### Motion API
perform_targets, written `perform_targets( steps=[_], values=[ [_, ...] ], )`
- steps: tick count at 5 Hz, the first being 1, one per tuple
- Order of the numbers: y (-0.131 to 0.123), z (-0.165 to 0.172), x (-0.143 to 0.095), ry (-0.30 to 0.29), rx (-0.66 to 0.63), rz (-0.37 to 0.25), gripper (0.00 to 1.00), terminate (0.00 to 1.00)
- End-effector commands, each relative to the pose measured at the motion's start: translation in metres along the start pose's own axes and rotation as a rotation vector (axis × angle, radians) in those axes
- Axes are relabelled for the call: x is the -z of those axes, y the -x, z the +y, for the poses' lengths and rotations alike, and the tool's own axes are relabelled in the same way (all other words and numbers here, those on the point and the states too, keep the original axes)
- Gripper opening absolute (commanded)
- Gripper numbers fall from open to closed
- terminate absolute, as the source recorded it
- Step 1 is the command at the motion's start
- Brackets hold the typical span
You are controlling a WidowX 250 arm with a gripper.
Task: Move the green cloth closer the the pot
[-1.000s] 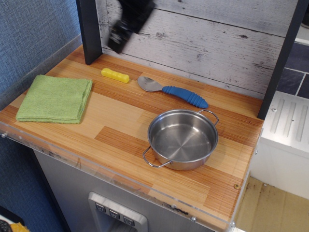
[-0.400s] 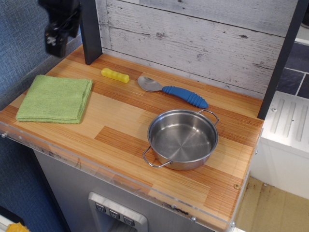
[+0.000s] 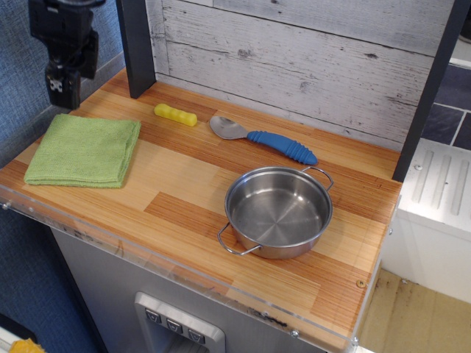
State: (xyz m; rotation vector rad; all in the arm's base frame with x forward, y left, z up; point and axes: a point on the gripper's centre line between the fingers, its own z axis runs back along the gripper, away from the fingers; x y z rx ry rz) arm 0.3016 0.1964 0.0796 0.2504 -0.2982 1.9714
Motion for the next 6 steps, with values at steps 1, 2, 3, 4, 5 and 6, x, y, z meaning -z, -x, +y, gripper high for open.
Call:
perform_targets(
  steps=[1,2,3,4,5,6],
  values=[
    [0.018,0.013,0.007,0.083,0.031,0.055,1.00,0.00],
    [0.020,0.017,0.014,0.123,0.020,0.081,1.00,0.00],
    [0.013,0.021,0.025,0.107,0.012,0.070,1.00,0.00],
    [0.010,0.023,0.030,0.092,0.009,0.056,1.00,0.00],
    [0.014,0.026,0.039,0.079,0.025,0.060,1.00,0.00],
    [0.019,0.030,0.049,0.071,0.027,0.075,1.00,0.00]
  ],
)
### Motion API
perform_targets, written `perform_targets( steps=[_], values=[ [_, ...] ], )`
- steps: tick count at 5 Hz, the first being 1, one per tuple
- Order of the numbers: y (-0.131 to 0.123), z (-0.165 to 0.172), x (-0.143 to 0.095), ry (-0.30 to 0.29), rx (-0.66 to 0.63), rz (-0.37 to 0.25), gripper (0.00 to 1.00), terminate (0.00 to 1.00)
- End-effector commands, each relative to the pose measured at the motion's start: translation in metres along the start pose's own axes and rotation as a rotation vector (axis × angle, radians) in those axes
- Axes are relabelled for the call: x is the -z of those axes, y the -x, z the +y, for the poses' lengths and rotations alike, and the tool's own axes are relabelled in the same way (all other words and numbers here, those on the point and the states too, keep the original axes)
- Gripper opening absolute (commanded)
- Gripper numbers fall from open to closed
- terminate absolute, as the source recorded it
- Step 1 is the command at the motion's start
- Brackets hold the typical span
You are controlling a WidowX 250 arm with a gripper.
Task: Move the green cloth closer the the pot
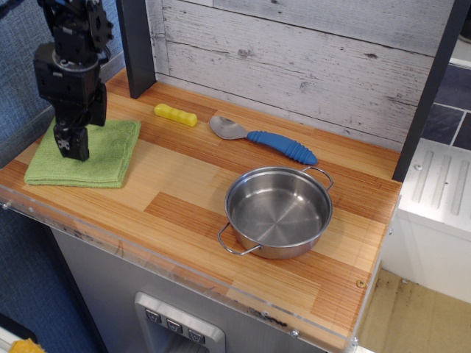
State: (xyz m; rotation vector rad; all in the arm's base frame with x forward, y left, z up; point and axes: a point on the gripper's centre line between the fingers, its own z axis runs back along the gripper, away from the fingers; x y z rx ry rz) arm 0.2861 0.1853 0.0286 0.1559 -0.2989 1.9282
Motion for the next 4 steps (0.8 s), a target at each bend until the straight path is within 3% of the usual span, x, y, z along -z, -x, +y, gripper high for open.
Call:
perform_targets(
  steps=[1,4],
  values=[
    [0.002,0.011,0.012,0.009,-0.013,0.020,1.00,0.00],
    [0.026,0.013,0.001,0.027,0.022,0.031,1.00,0.00]
  ],
)
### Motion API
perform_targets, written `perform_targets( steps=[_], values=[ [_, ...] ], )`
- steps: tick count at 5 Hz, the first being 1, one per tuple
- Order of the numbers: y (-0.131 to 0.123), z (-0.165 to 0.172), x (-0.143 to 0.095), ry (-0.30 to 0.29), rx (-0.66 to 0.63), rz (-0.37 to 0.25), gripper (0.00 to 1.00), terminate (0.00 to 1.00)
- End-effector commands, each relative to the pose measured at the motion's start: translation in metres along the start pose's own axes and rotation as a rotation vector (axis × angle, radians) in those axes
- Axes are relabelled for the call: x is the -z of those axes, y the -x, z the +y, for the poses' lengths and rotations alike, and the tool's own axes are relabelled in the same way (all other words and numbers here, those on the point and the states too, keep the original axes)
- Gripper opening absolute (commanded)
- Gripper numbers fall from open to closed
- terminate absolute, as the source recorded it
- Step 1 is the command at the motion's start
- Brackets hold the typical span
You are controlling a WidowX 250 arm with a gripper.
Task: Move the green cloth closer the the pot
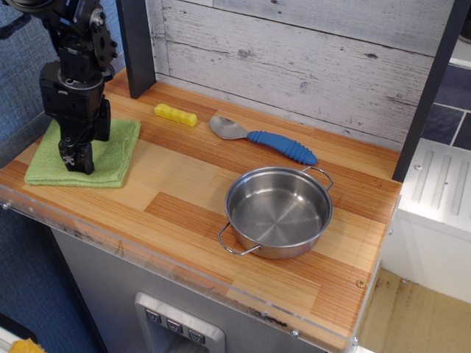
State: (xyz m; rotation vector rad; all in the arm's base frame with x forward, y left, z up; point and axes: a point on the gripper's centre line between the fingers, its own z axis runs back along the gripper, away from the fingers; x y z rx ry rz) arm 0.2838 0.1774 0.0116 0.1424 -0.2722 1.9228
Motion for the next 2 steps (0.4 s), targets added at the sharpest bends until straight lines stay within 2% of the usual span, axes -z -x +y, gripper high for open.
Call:
perform_targets(
  steps=[1,2],
  values=[
    [0.032,0.011,-0.019,0.049,0.042,0.008,1.00,0.00],
    [0.058,0.020,-0.029,0.070,0.085,0.012,1.00,0.00]
  ],
)
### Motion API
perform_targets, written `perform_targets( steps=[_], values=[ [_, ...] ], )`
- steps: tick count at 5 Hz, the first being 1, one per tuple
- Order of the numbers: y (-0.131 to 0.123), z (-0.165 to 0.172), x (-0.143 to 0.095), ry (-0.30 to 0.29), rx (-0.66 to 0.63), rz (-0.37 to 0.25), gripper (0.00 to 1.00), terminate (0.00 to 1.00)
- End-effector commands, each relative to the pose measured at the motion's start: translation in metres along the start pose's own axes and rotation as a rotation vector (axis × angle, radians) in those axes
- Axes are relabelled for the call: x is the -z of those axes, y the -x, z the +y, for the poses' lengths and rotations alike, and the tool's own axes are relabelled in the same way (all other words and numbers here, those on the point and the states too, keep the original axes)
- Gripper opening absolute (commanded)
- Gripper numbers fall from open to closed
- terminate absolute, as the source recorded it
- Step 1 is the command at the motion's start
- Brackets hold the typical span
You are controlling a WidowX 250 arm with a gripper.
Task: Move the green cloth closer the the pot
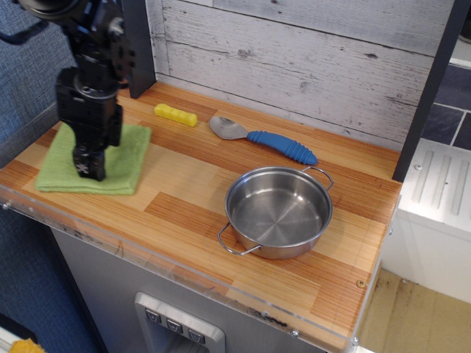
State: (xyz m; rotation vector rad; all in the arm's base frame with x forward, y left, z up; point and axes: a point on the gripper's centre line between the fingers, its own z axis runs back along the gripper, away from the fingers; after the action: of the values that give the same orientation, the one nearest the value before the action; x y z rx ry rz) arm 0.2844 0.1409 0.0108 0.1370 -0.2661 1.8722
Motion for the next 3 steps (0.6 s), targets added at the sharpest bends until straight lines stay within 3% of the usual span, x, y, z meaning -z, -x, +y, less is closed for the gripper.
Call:
perform_targets(
  steps=[1,3],
  values=[
    [0.053,0.015,-0.030,0.087,0.082,0.013,1.00,0.00],
    [0.101,0.036,-0.040,0.097,0.180,0.044,1.00,0.00]
  ],
)
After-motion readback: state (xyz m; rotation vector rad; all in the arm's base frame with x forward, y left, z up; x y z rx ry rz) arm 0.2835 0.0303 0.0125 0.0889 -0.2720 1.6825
